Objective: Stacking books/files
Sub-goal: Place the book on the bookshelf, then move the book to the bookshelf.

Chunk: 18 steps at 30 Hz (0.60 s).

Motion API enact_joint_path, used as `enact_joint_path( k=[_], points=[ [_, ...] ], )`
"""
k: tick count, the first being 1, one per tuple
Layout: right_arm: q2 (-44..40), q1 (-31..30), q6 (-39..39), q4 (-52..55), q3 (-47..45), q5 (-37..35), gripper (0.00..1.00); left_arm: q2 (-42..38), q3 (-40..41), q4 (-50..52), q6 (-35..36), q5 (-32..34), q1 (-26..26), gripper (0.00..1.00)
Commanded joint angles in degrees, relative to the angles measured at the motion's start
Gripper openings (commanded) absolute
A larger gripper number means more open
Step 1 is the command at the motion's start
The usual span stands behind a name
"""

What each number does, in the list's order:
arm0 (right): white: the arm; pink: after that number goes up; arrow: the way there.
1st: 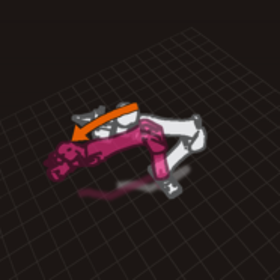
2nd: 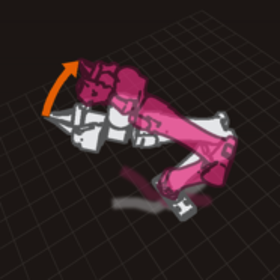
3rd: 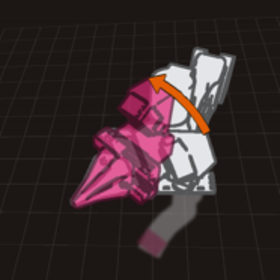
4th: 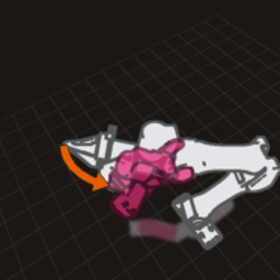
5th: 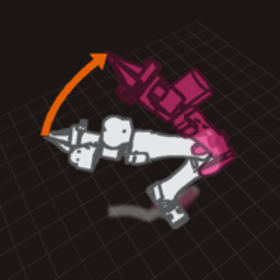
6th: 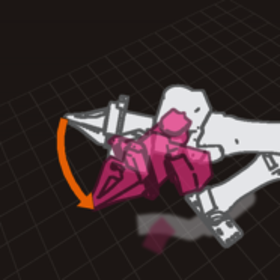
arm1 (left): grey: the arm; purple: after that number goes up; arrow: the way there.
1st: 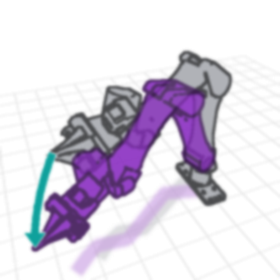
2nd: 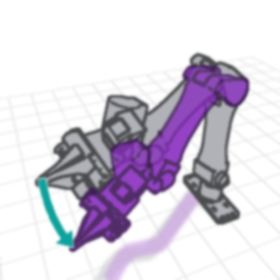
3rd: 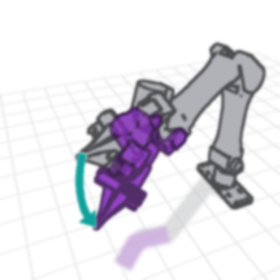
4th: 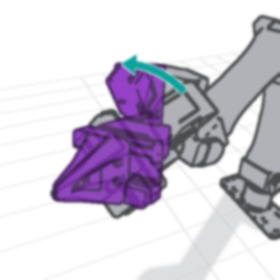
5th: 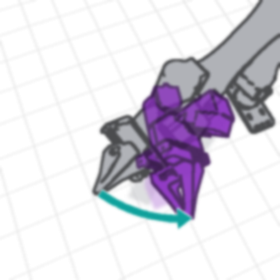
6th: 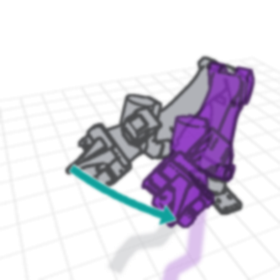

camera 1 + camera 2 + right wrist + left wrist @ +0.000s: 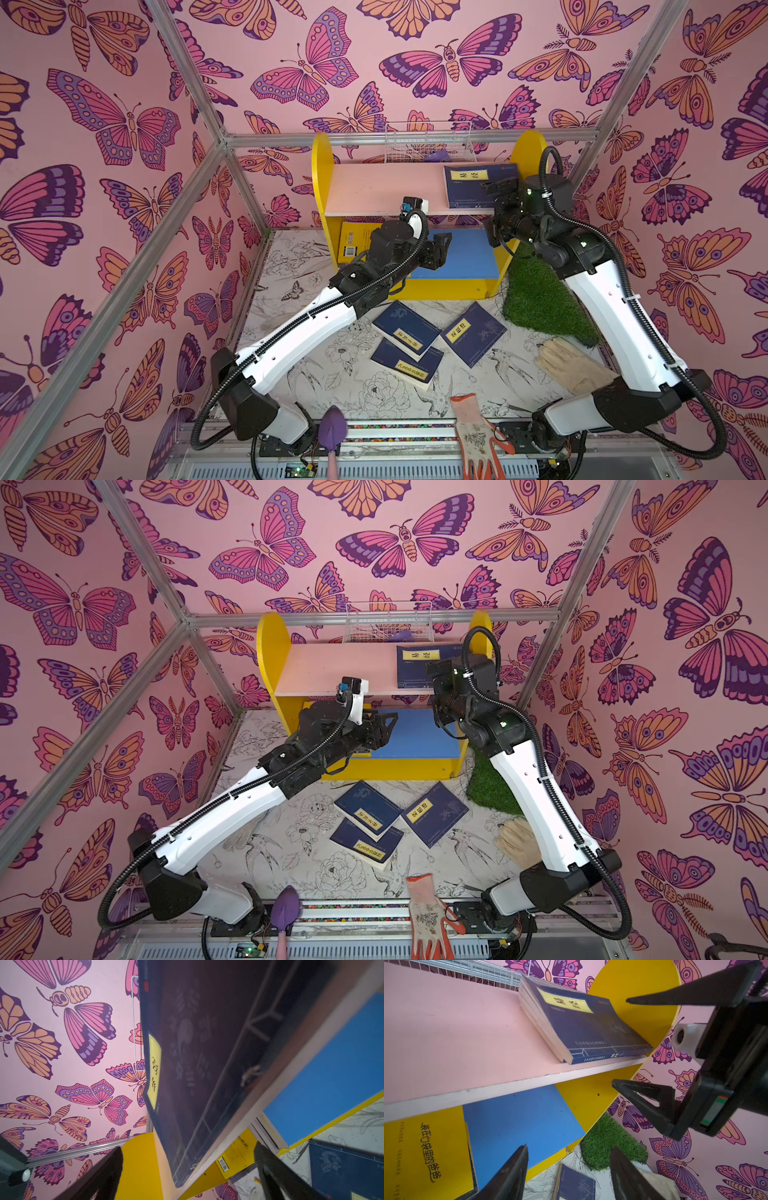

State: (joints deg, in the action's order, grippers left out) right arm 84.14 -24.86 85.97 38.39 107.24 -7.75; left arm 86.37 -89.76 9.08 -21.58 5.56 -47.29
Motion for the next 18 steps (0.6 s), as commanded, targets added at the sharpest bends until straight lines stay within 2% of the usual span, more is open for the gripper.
enact_joint_path(
  k=[1, 3, 7, 9, 12, 18],
  points=[
    [-3.5, 0.3, -5.1, 0.6, 0.5, -4.0, 0.99, 2.1, -3.5, 0.0, 2.2, -1.4, 0.1, 0.63],
    [-5.2, 0.2, -8.9, 0.1, -0.5, -5.2, 0.99, 3.2, -5.7, -0.4, 1.1, -3.0, 0.9, 0.63],
    [-11.4, 0.2, -20.1, -5.3, -8.6, -6.5, 0.99, 4.9, -10.3, -2.0, -3.4, -7.8, 4.5, 0.62],
    [-13.3, 0.2, -24.3, -3.3, -10.3, -6.8, 0.99, 6.1, -12.6, -1.6, -5.8, -9.5, 6.6, 0.61],
    [-15.0, 0.2, -30.5, -0.4, -11.8, -5.2, 0.99, 10.7, -20.4, 3.5, -9.4, -11.3, 9.3, 0.6],
    [-20.0, 0.2, -33.5, 1.7, -17.4, -10.1, 0.99, 22.0, -37.2, 12.5, -12.3, -14.4, 10.4, 0.57]
  ],
)
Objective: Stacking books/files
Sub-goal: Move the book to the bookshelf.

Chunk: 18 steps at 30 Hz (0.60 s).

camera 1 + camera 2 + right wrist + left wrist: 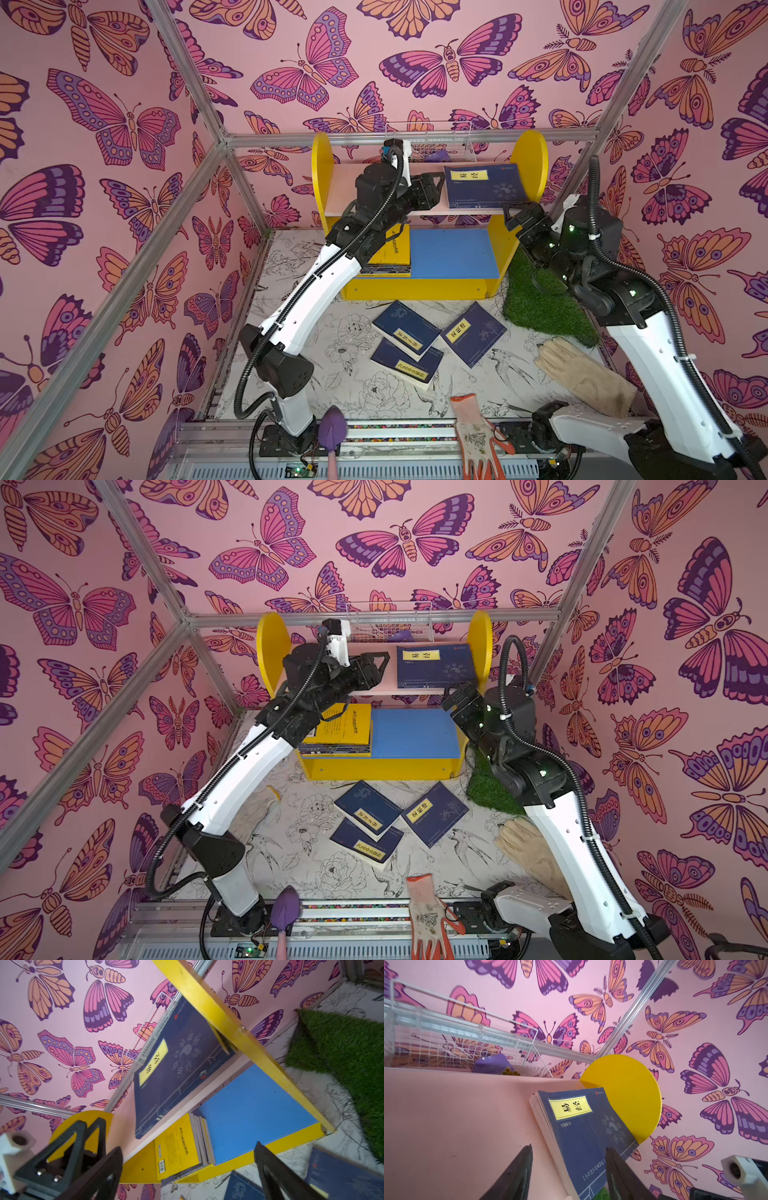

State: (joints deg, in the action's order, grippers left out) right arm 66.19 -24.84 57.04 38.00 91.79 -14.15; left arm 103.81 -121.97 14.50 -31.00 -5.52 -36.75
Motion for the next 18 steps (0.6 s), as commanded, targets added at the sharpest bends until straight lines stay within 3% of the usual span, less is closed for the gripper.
enact_joint_path(
  k=[1, 6, 11, 14, 18],
  points=[
    [-2.7, 0.1, -4.5, 2.1, -2.8, -4.3, 0.99, 6.2, -7.2, 8.6, -3.4, -3.6, -0.2, 0.56],
    [-4.5, 0.2, -5.0, 3.0, -4.2, -6.2, 0.99, 14.6, -20.5, 18.8, -6.6, -3.4, -0.4, 0.5],
    [-5.3, 0.2, -5.7, 2.8, -5.0, -7.3, 0.99, 18.5, -24.4, 18.8, -9.7, -5.0, -0.6, 0.41],
    [-5.5, 0.2, -5.9, 2.9, -5.1, -7.4, 0.99, 21.4, -27.0, 18.8, -11.1, -6.1, -0.8, 0.3],
    [-5.7, 0.2, -6.6, 2.8, -5.1, -7.1, 0.99, 24.5, -29.4, 18.3, -12.4, -6.3, -1.3, 0.3]
  ],
)
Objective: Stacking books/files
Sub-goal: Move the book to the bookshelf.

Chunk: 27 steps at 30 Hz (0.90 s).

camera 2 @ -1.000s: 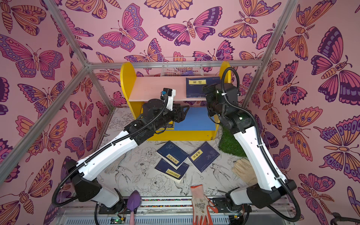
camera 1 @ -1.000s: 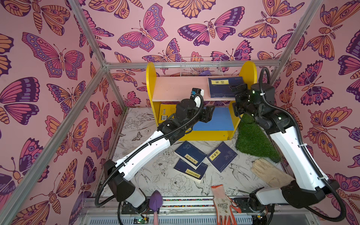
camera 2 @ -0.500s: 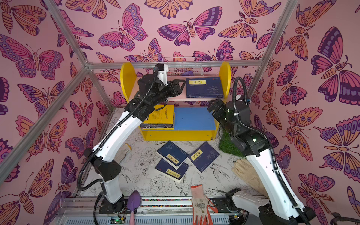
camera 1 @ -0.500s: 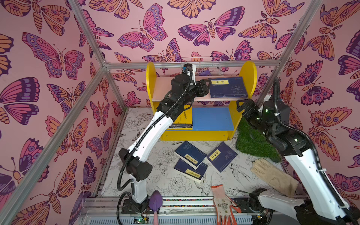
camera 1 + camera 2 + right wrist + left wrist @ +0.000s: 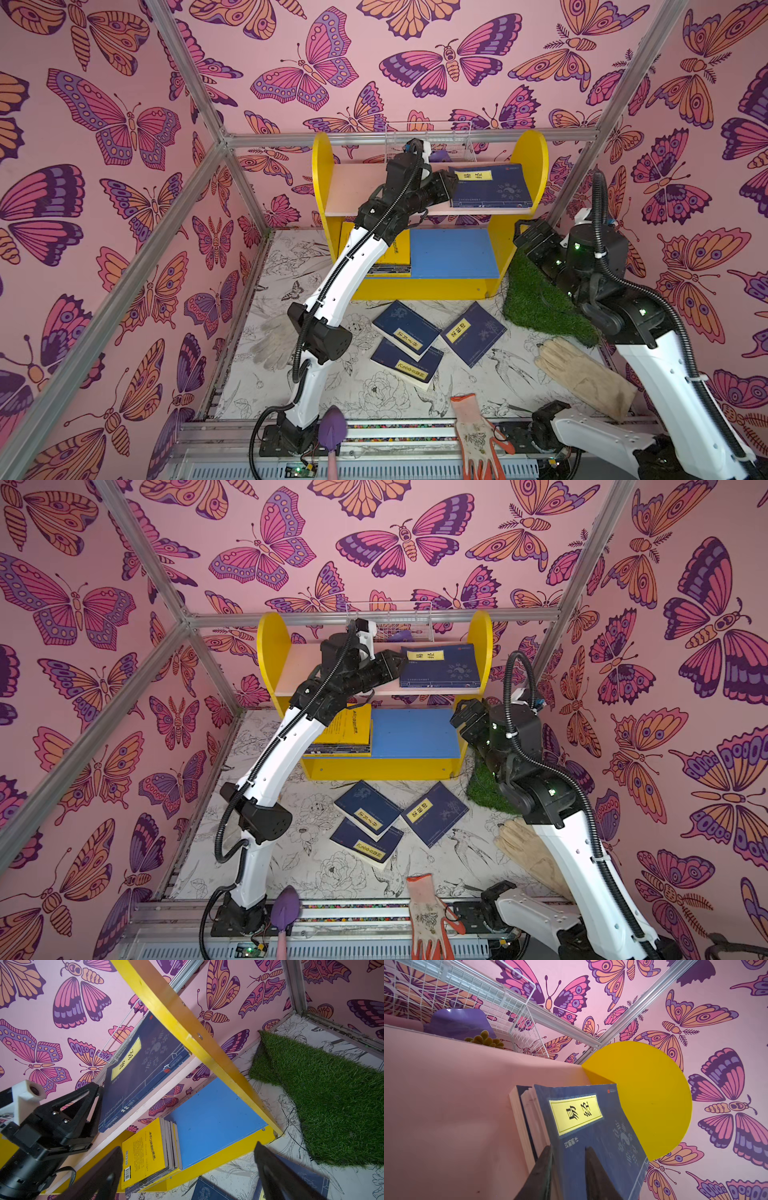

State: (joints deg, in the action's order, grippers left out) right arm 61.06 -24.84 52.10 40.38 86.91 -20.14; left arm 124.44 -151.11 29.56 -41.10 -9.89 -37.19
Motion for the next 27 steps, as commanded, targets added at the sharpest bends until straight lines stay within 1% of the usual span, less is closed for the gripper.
enact_joint_path(
  k=[1, 6, 7, 10, 14, 16, 17, 19, 21, 22, 24, 27],
  points=[
    [-0.6, 0.2, -2.0, 0.4, 0.0, -1.0, 0.99, 4.3, -0.5, 2.9, -2.4, -1.7, -0.9, 0.3],
    [-0.9, 0.2, -4.7, 0.1, 0.5, 0.1, 0.99, 4.4, -0.5, 2.4, -2.0, -0.4, -1.2, 0.32],
    [-1.1, 0.2, -5.6, 0.1, 0.6, 0.2, 0.99, 3.9, -0.5, 2.5, -1.4, 0.0, -1.3, 0.34],
    [-1.6, 0.1, -8.1, -0.4, 0.3, -0.1, 0.99, 0.6, 1.8, 2.7, 1.1, 2.5, -1.9, 0.44],
    [-4.0, 0.1, -13.9, -3.6, -2.0, -0.7, 0.99, -7.1, 7.9, 2.7, 7.3, 10.9, -3.5, 0.59],
    [-5.6, 0.2, -18.4, -7.0, -4.5, 2.0, 0.99, -12.0, 11.9, 2.5, 10.4, 16.2, -4.1, 0.65],
    [-5.6, 0.1, -20.6, -6.9, -4.7, 4.0, 0.99, -14.7, 15.0, 2.5, 12.2, 18.4, -4.3, 0.68],
    [-4.6, -0.3, -24.9, -4.8, -4.8, 8.9, 0.99, -21.2, 22.7, 2.5, 15.0, 21.9, -4.5, 0.69],
    [-4.4, -3.0, -28.8, -3.9, -7.3, 11.6, 0.99, -29.4, 35.3, 0.4, 16.9, 24.3, -4.6, 0.69],
    [-4.5, -5.6, -31.0, -4.2, -10.2, 12.5, 0.99, -34.4, 43.6, -2.1, 17.4, 25.2, -4.6, 0.69],
    [-4.2, -11.9, -34.1, -4.9, -16.5, 11.8, 0.99, -44.7, 60.8, -7.9, 18.6, 24.4, -4.7, 0.7],
    [-1.2, -19.4, -36.6, -7.1, -25.0, 12.7, 0.99, -57.0, 80.0, -10.1, 19.3, 22.2, -4.7, 0.7]
  ],
)
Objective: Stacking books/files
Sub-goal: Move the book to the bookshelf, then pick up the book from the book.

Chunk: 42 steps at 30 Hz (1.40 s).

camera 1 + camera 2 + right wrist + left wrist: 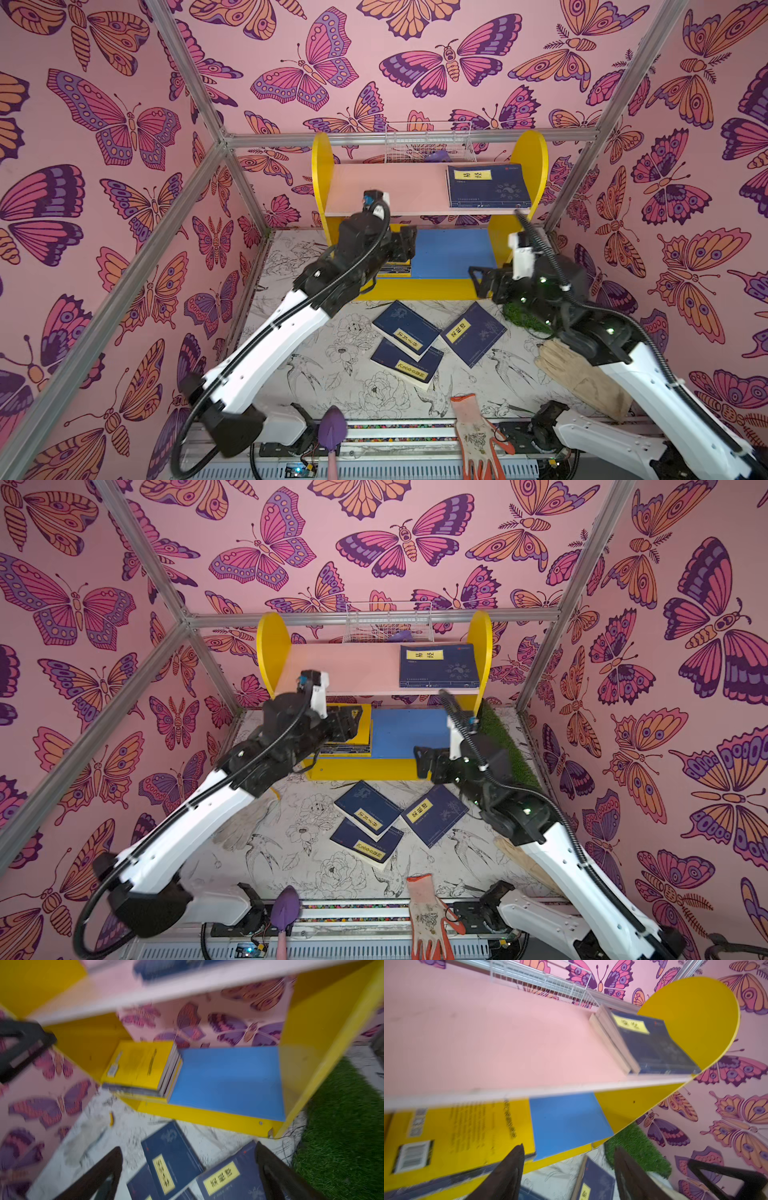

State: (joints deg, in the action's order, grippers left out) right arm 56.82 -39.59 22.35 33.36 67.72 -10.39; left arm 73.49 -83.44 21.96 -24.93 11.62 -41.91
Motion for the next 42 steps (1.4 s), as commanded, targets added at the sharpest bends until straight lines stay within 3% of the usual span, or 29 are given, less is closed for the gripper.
enact_joint_path(
  k=[1, 6, 11, 16, 19, 27, 33, 39, 42],
  points=[
    [4.9, -6.5, -7.6, -1.5, -8.4, 4.6, 0.99, -9.3, 17.9, -1.7, 2.4, -0.5, 0.0, 0.71],
    [16.6, -10.1, -9.5, -7.4, -13.3, 10.8, 0.99, -18.2, 38.9, -0.3, -2.2, -6.9, 0.3, 0.8],
    [26.8, -10.0, -10.5, -7.7, -9.0, 10.2, 1.0, -15.5, 47.1, -2.9, -0.3, -11.1, 2.0, 0.85],
    [36.2, -9.3, -12.4, -8.9, -5.3, 10.3, 1.0, -8.3, 45.5, -4.3, -0.4, -13.8, 3.7, 0.88],
    [39.3, -6.7, -9.6, -12.7, -4.4, 13.0, 0.99, -4.2, 45.1, -6.9, -1.3, -16.3, 6.0, 0.89],
    [47.8, -3.1, -9.2, -14.4, -1.3, 15.3, 0.96, 7.6, 44.6, -10.0, -4.1, -11.2, 6.4, 0.81],
    [51.7, -1.3, -10.9, -14.7, -1.3, 18.2, 0.95, 10.0, 46.6, -14.1, -5.3, -11.7, 6.5, 0.8],
    [53.3, -2.1, -14.3, -11.4, -1.1, 29.5, 0.86, 10.4, 46.3, -15.3, -4.0, -13.6, 6.5, 0.84],
    [51.3, -3.0, -14.7, -12.4, -3.3, 31.0, 0.85, 9.8, 46.7, -16.1, -3.9, -14.2, 6.8, 0.84]
  ],
)
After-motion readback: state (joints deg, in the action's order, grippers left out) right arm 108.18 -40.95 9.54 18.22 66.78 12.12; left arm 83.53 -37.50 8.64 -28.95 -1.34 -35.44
